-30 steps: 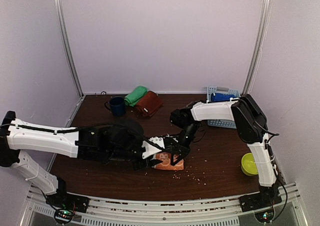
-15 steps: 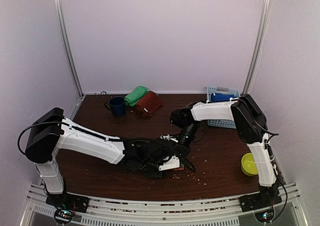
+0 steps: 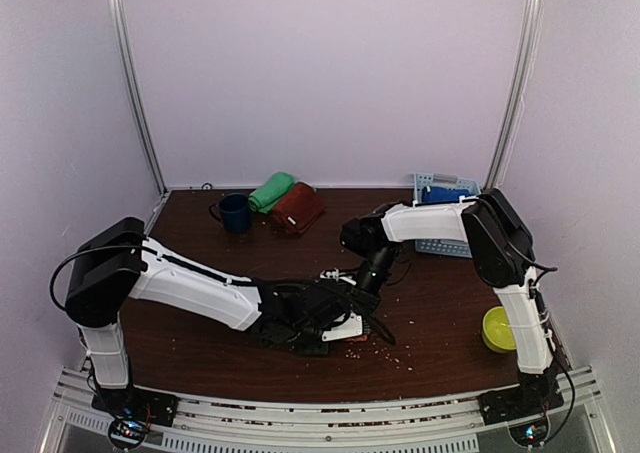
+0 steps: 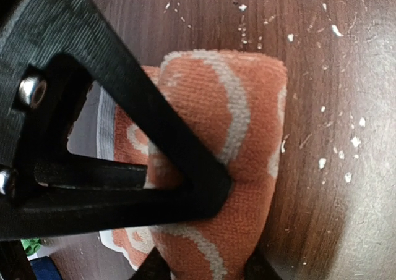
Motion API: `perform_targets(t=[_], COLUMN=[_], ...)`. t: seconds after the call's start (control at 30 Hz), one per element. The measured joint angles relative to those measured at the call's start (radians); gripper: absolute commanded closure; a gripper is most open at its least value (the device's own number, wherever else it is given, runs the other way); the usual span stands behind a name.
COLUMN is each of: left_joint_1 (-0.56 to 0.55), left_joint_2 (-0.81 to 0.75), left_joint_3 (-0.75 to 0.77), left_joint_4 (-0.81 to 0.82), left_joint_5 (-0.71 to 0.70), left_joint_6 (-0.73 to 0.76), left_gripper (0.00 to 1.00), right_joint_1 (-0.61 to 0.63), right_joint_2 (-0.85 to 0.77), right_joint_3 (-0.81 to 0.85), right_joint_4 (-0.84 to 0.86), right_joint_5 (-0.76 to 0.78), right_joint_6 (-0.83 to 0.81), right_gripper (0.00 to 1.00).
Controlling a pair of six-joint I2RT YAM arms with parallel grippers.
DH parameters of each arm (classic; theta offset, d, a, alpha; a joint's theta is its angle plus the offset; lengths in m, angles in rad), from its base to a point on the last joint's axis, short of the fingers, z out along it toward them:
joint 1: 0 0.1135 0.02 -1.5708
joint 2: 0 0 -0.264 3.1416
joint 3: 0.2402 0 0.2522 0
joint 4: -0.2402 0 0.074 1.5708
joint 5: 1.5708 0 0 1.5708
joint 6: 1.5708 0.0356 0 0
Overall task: Roll the towels
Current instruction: Roll the towel at the center of the board.
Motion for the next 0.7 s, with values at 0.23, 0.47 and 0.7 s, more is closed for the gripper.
perform_targets(t=[0.23, 0.47, 0.7], left_joint_1=[0.001, 0.002, 0.002], left_joint_2=[0.000, 0.000, -0.018], left_joint_3=[0.018, 0.041, 0.043], left_joint_4=[-0.026, -0.068, -0.121], left_joint_5=[0.039, 0.096, 0.140], left_joint_6=[-0.007, -0.068, -0.150], left_gripper=[0.78, 0.81, 0.81], right_joint_1=[-0.003, -0.048, -0.115], right_joint_2=[-0.008, -0.120, -0.250], right_joint_3=[0.018, 0.021, -0.081], right_joint_4=[-0.047, -0.083, 0.002], right_joint_5=[0.009, 0.026, 0.124], right_joint_6=[-0.019, -0.001, 0.091], right_gripper=[0.69, 0.65, 0.74])
